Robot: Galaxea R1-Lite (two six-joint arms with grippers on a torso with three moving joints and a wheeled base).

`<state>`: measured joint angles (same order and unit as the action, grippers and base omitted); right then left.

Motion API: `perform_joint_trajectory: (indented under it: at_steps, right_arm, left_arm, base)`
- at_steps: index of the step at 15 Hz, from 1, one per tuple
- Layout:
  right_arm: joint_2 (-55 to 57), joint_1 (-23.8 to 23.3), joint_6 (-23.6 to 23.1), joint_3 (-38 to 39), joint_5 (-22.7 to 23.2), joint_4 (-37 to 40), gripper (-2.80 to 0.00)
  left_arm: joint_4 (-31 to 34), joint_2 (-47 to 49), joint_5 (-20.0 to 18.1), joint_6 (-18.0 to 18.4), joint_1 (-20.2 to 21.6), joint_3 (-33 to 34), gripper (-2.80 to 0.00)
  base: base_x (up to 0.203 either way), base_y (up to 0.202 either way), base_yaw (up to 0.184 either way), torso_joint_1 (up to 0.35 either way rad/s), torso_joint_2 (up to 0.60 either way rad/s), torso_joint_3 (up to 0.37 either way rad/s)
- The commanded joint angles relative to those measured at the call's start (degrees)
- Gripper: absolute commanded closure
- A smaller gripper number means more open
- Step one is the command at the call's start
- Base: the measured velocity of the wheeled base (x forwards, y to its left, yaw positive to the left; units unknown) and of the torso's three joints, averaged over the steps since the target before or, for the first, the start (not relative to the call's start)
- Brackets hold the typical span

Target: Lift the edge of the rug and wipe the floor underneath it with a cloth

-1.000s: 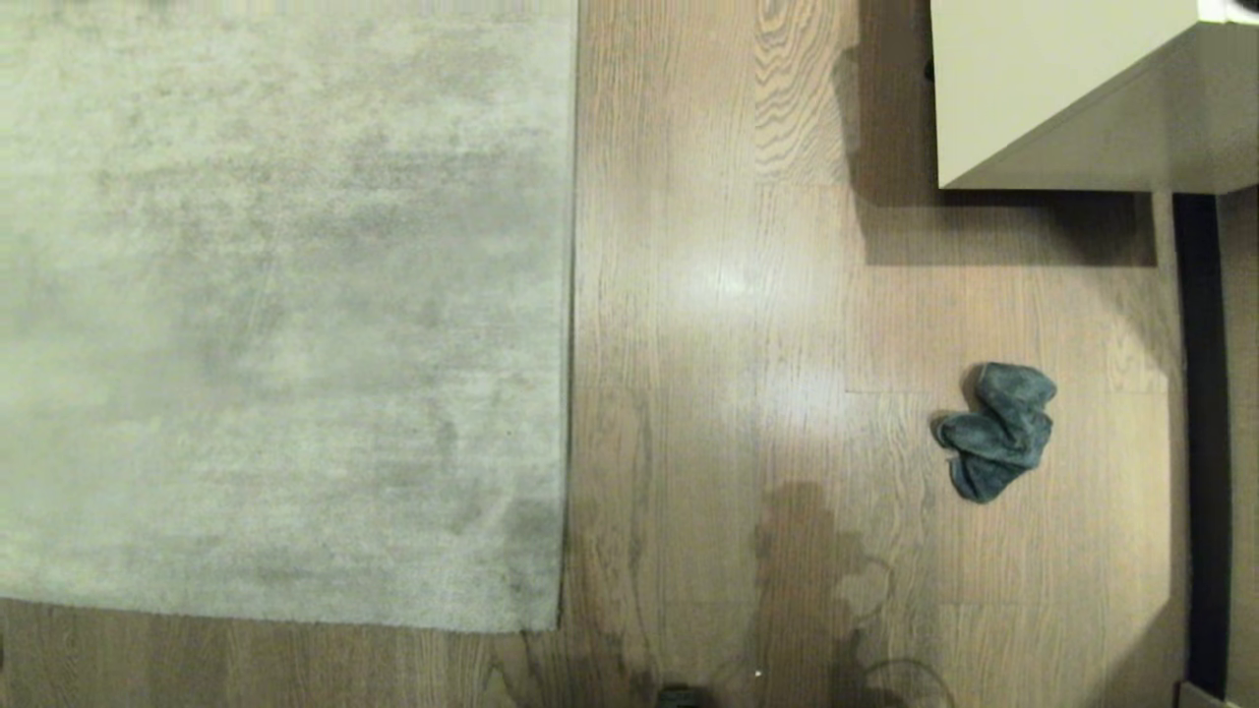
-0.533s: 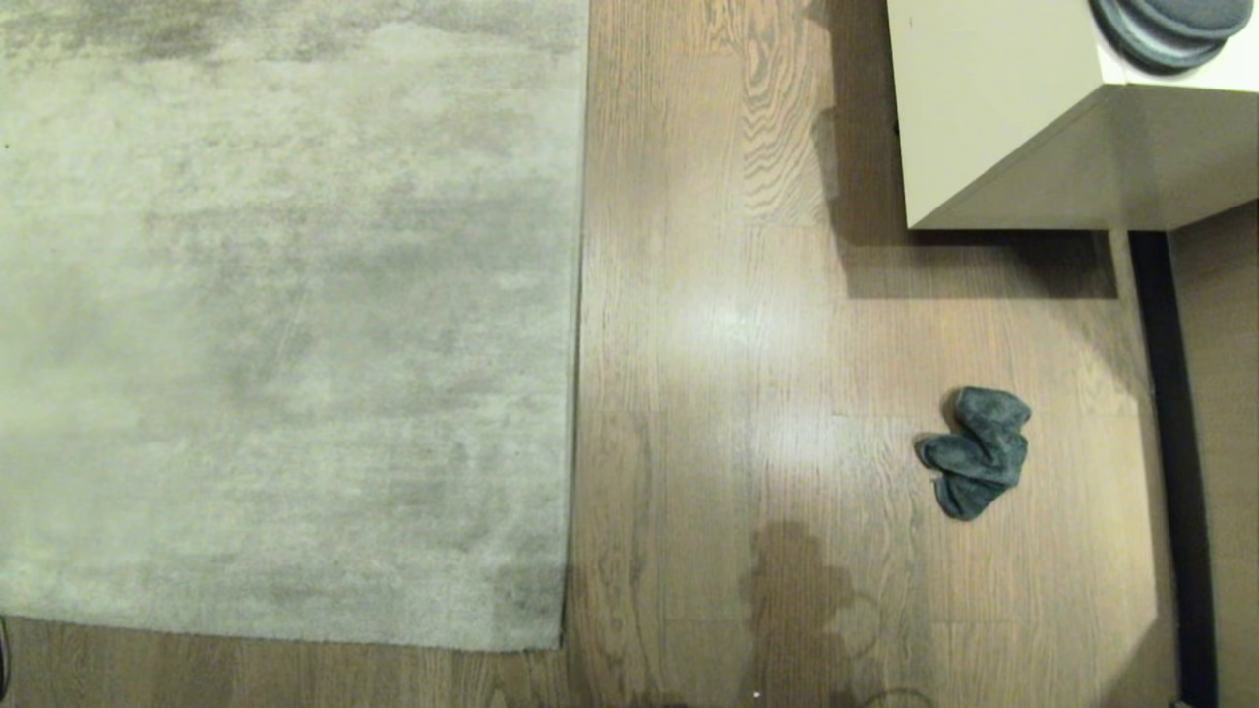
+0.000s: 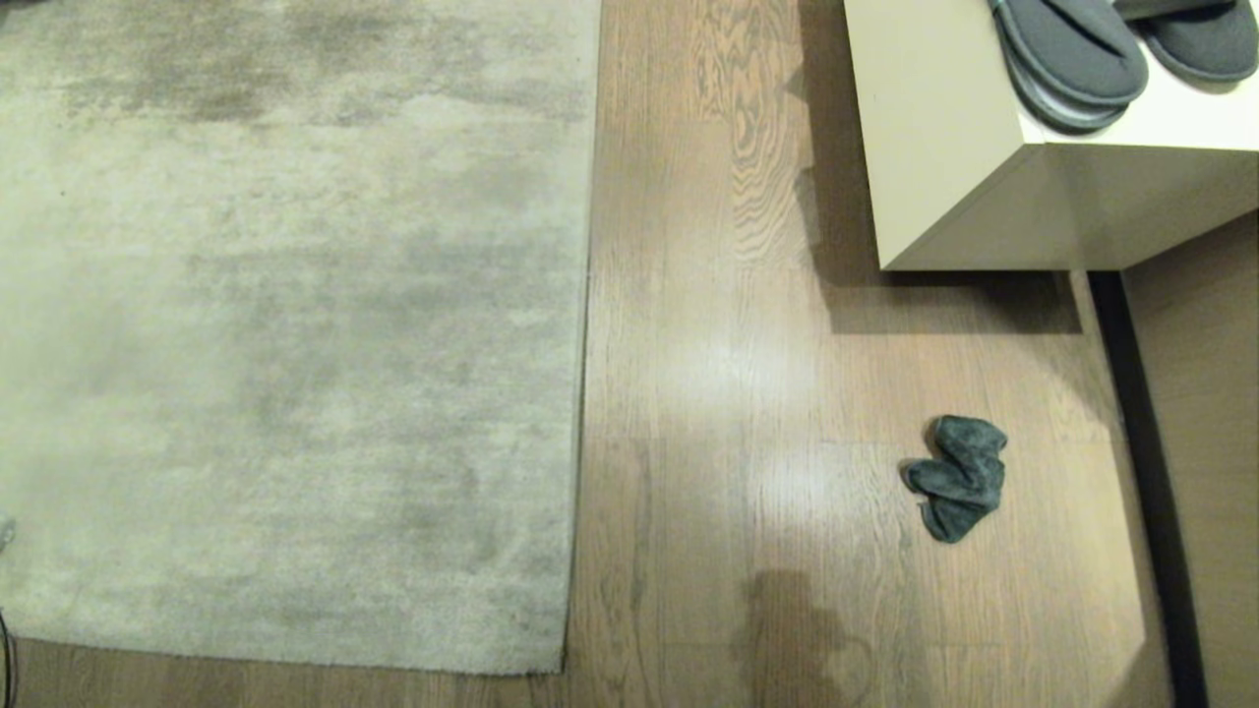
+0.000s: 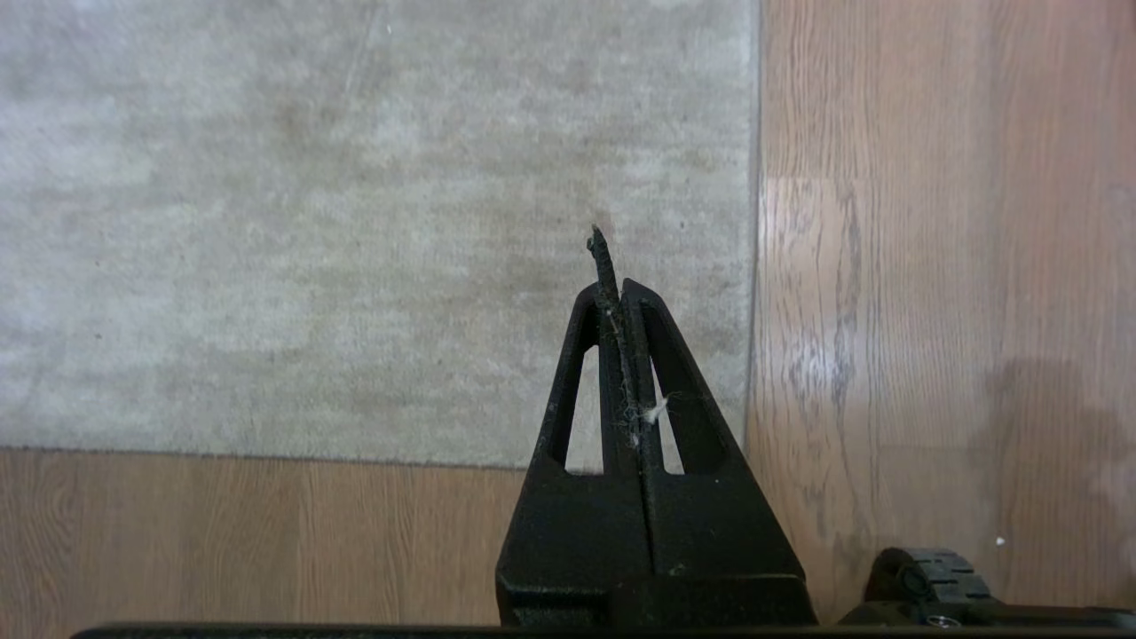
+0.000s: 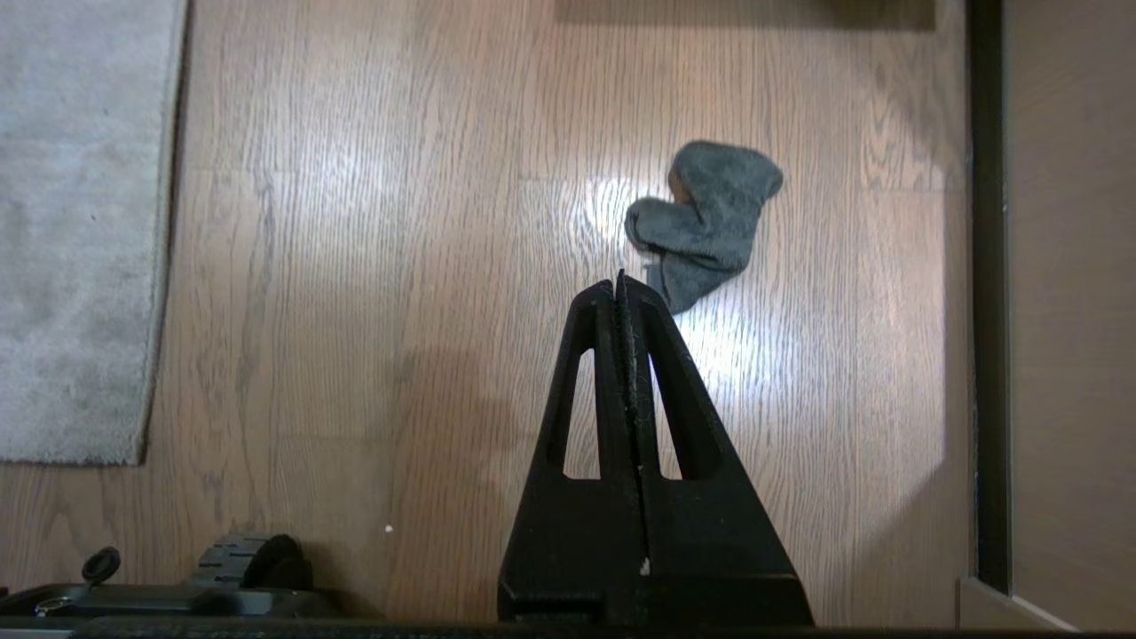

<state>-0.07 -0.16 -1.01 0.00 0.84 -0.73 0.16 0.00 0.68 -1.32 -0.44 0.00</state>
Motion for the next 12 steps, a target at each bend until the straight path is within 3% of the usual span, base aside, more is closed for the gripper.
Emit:
perform_joint_trajectory:
  at_steps: [1,12]
  right_arm:
    - [0.07,0.01,-0.04,0.0,0.04,-0.06,0.0]
    - [0.07,-0.02,-0.04,0.0,0.04,-0.06,0.0]
  left_arm:
    - [0.02,0.0,0.02,0.0,0.0,0.0,0.0]
    - [-0.07,0.0,0.02,-0.44,0.0,0.0,0.0]
  base:
    - [0.0,0.0,0.0,0.005,0.0,0.203]
    - [0.0,0.0,0.0,0.001,0.0,0.201]
